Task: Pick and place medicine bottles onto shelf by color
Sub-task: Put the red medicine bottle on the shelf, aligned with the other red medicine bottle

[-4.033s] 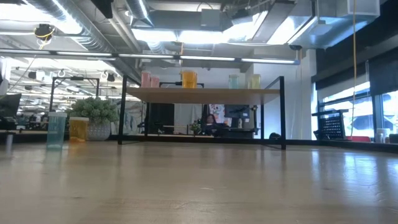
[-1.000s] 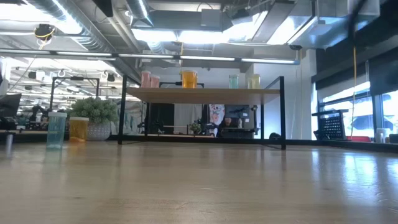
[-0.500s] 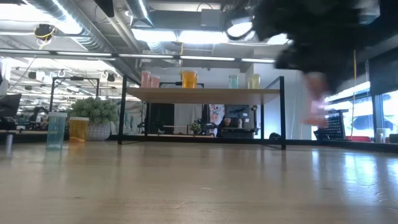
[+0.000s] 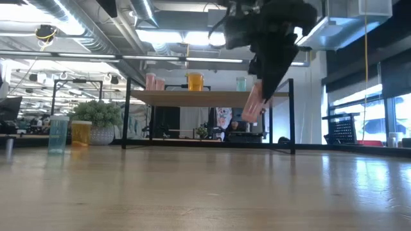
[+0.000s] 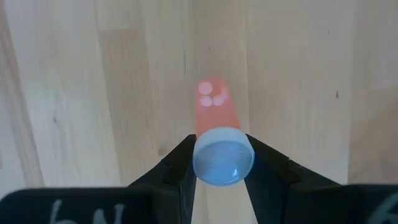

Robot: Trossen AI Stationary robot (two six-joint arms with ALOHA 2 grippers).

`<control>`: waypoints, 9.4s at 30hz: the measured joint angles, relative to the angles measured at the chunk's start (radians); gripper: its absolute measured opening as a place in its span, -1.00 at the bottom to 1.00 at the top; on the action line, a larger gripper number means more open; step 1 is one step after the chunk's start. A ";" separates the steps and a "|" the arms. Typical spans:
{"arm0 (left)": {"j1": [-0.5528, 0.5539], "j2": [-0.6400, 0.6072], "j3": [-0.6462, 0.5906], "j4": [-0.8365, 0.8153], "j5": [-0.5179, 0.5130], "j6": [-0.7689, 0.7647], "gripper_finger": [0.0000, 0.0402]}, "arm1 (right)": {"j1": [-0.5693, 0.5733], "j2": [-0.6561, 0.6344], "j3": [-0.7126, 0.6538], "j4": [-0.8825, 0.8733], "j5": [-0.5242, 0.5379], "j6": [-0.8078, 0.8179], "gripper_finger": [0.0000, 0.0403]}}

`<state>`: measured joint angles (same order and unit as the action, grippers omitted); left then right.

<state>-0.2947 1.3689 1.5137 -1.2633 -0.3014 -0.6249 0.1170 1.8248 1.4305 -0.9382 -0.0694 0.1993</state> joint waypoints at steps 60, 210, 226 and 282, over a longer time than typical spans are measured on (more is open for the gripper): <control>0.000 -0.011 0.011 0.001 -0.007 -0.075 0.22 | -0.009 0.053 -0.001 -0.076 -0.003 0.016 -0.07; 0.223 0.726 0.010 0.951 0.313 0.601 -0.44 | 0.001 -0.656 0.012 -0.163 0.236 0.080 -0.07; 0.224 0.673 0.010 0.899 0.342 0.602 -0.48 | 0.001 -0.655 0.012 -0.161 0.235 0.080 -0.07; 0.589 0.084 0.009 0.104 -0.135 0.157 -0.47 | 0.001 -0.656 0.011 -0.127 0.287 0.050 -0.07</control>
<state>0.2947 1.4528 1.5230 -1.1589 -0.4362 -0.4683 0.1181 1.1690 1.4418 -1.0657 0.2173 0.2489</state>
